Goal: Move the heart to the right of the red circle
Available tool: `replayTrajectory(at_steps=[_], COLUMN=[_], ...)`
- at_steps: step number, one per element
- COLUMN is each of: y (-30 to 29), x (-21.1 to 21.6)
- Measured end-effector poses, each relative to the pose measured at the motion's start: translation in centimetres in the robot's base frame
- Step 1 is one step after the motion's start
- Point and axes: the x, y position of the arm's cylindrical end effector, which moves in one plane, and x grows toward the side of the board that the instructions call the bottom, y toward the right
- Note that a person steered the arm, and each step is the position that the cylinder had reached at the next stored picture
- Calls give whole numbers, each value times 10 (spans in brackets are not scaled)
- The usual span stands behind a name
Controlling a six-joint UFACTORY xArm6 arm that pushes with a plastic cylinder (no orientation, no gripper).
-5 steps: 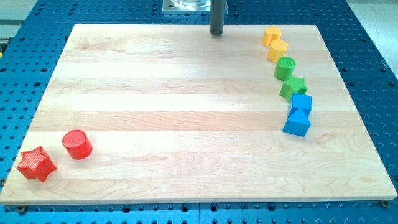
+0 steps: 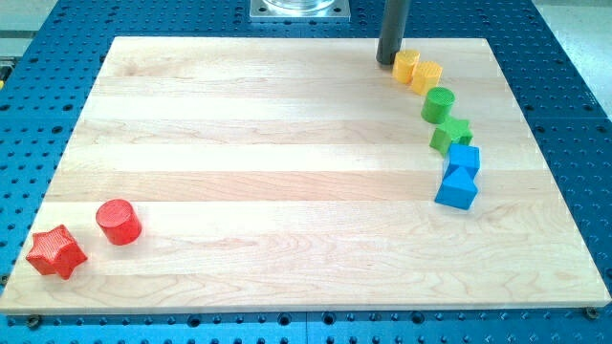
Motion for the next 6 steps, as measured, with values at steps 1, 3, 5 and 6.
replayTrajectory(at_steps=[1,3,5,6], y=[32,44,-106,-97], x=[-20,9,107,59])
